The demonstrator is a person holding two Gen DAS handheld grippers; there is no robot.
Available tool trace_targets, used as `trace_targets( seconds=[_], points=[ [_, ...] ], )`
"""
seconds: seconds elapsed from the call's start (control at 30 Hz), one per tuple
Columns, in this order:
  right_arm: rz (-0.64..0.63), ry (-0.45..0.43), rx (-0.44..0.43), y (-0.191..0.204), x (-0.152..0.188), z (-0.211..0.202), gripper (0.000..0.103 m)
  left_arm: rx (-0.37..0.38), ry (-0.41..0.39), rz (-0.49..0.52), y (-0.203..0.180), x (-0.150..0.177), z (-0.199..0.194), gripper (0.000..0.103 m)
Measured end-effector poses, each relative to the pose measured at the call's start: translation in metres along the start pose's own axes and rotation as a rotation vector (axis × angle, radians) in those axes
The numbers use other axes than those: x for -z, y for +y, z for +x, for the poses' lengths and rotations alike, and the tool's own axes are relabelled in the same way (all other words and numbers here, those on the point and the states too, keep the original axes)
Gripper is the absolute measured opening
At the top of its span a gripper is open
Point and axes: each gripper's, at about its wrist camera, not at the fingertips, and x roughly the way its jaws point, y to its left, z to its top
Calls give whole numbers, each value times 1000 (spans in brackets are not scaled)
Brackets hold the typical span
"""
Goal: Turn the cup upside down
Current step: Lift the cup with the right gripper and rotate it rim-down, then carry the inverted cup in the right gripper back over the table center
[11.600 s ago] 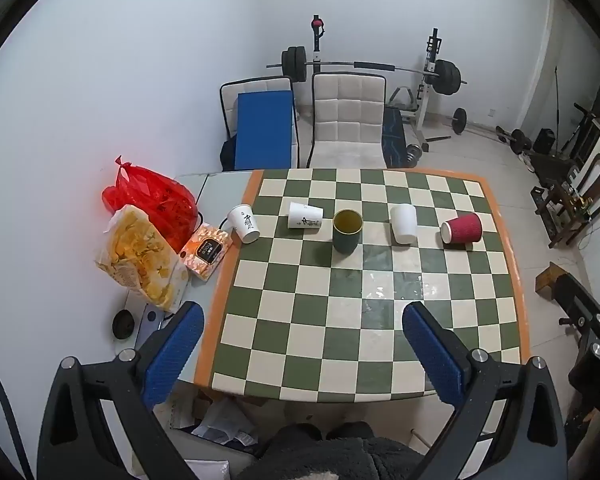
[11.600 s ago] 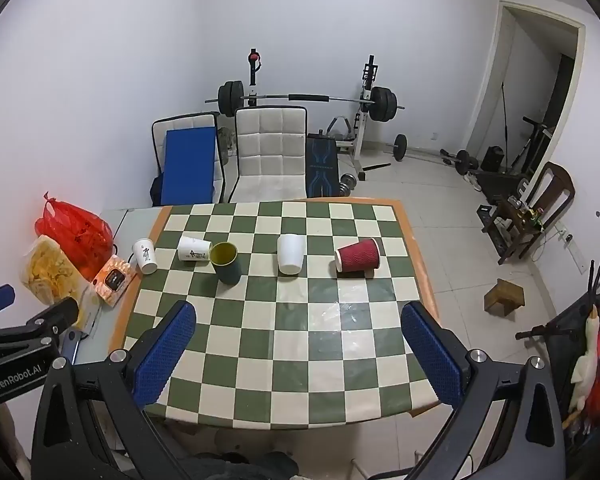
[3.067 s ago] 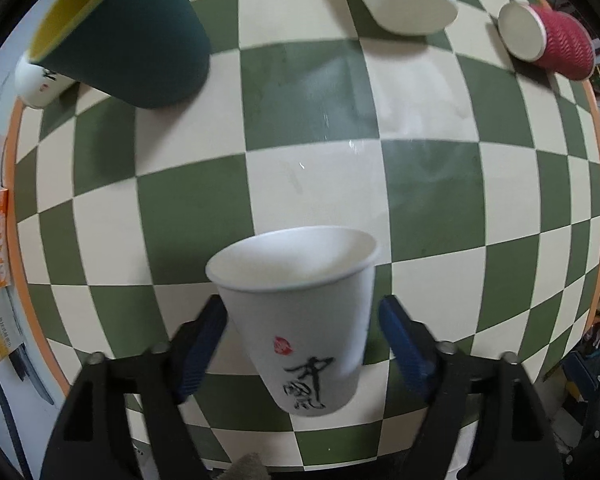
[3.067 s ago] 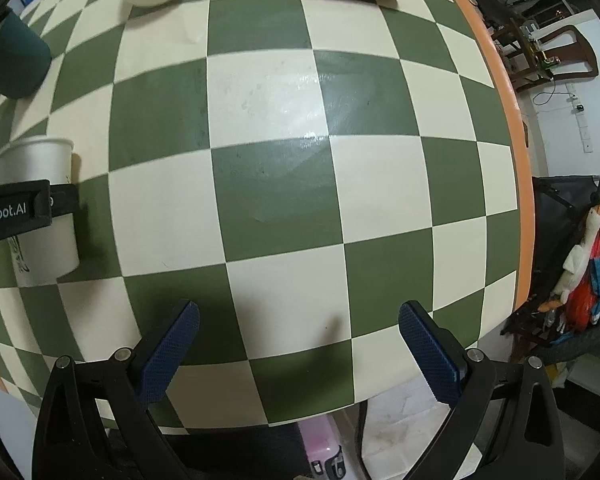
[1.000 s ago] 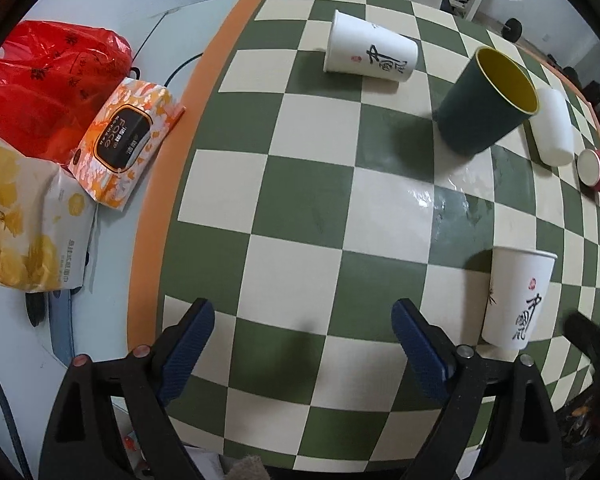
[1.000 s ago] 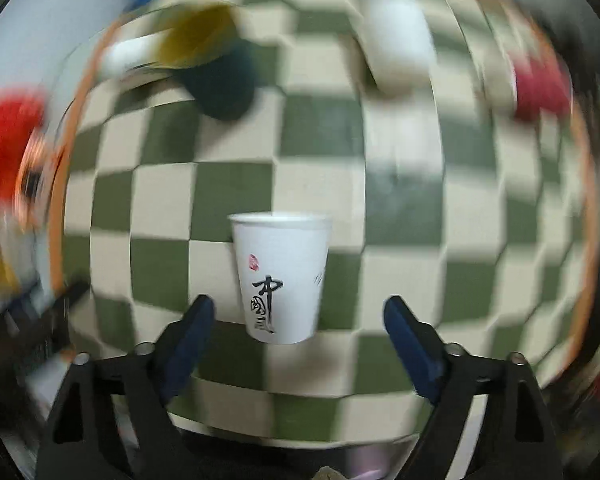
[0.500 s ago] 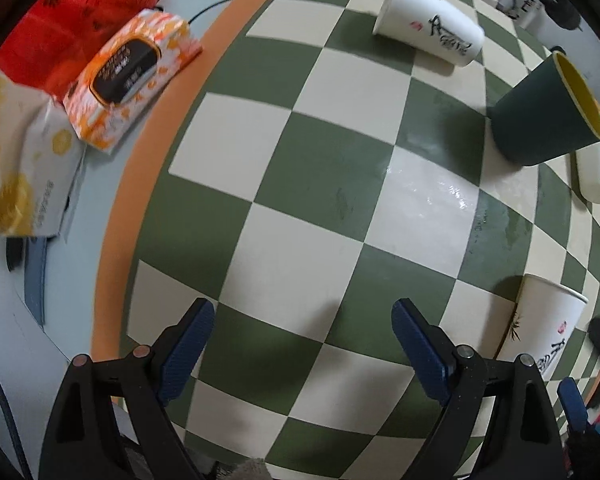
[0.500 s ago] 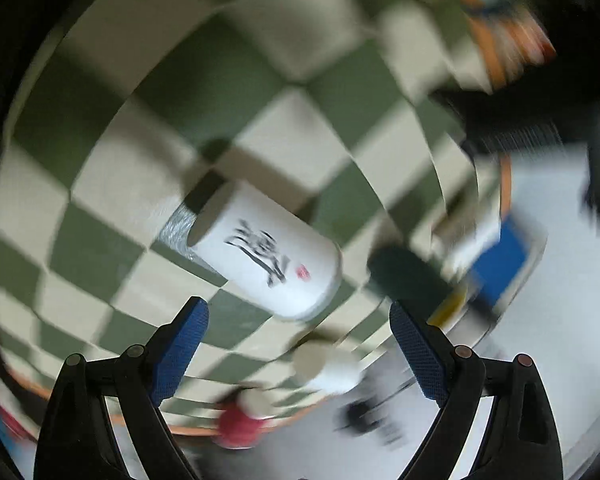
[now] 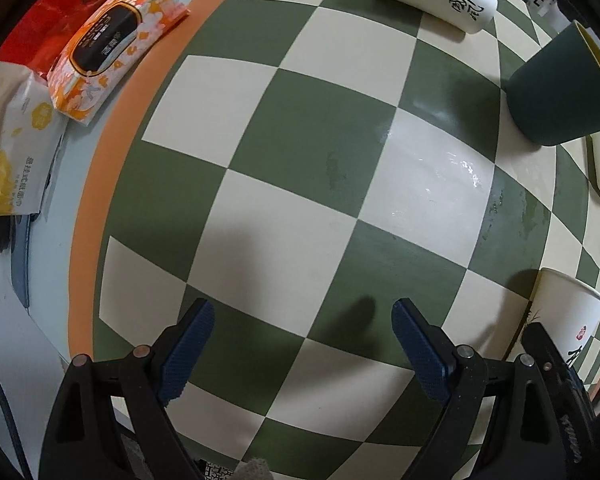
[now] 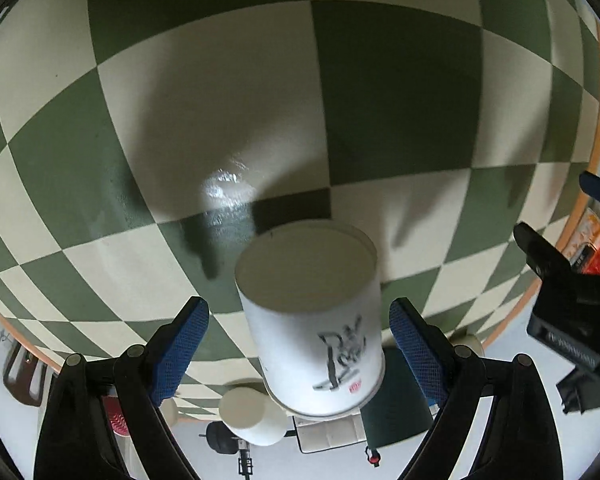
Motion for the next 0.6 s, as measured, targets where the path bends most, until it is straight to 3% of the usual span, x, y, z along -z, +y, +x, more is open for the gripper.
trace_targets(
  seconds=[0.07,0.2,0.3,0.6],
  points=[
    [1,-1,-4,1,-2,2,90,-1,-1,6,-1,-3,2,91],
    [8,9,-1,4,-2,8,72,-5,-7,14,0,-4,2,91],
    [38,7,-28,3,1,9,66,-7,-12,17,-2,-1,1,91],
    [217,-11,-88,-14,24,7,63,-15,-35,25,-17,6,-16,91]
  ],
)
